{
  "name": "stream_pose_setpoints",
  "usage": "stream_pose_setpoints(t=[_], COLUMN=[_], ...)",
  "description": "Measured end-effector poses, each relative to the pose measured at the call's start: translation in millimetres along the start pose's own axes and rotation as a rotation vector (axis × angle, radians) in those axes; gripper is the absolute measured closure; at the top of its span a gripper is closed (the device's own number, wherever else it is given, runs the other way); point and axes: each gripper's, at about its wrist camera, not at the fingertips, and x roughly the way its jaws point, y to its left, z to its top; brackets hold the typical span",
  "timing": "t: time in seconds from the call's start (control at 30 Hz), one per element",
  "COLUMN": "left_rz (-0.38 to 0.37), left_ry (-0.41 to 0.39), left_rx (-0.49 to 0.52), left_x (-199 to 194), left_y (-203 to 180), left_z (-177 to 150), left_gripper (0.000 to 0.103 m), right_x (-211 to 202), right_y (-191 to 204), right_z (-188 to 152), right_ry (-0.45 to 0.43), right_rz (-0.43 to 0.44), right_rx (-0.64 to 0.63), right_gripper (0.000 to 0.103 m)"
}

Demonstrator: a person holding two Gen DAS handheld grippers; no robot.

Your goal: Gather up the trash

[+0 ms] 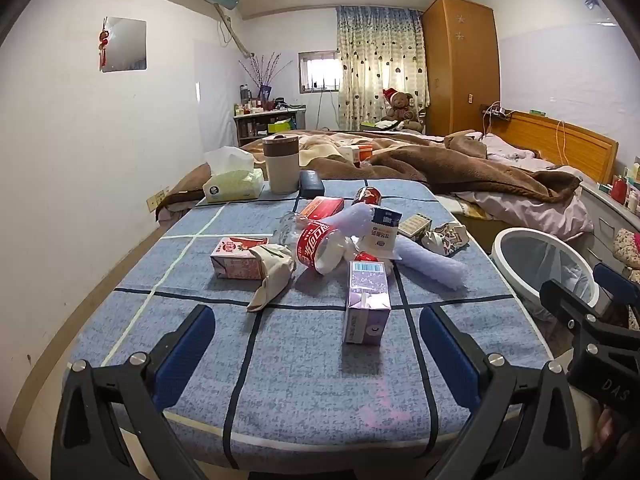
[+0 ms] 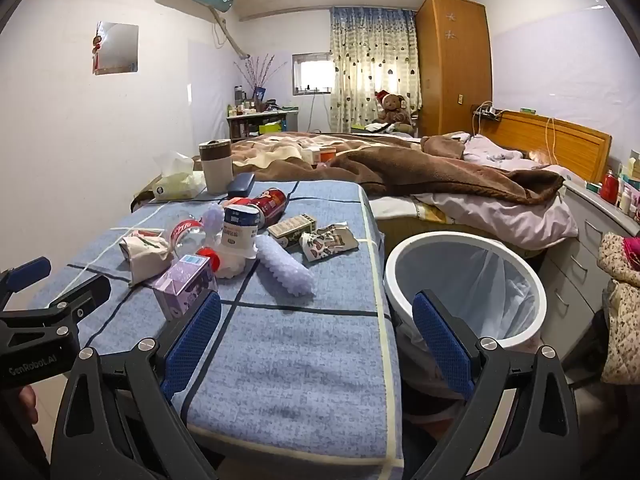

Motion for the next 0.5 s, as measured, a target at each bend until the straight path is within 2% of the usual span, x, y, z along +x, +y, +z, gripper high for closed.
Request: stream_pose_setpoints(t=[0.5], left_rz=[-0.007], left_ry=[0.002], left_rx=[-0.004], left_x=[-1.7], left_y=[0.8], left_z=[0.1], left_gripper=[0.0], right_x=[1.8], right_y=[0.3], right_z=[0.1], right_ry=[-0.003], right_rz=[-0.009], right_rx=[-0.003], right_gripper=[0.004])
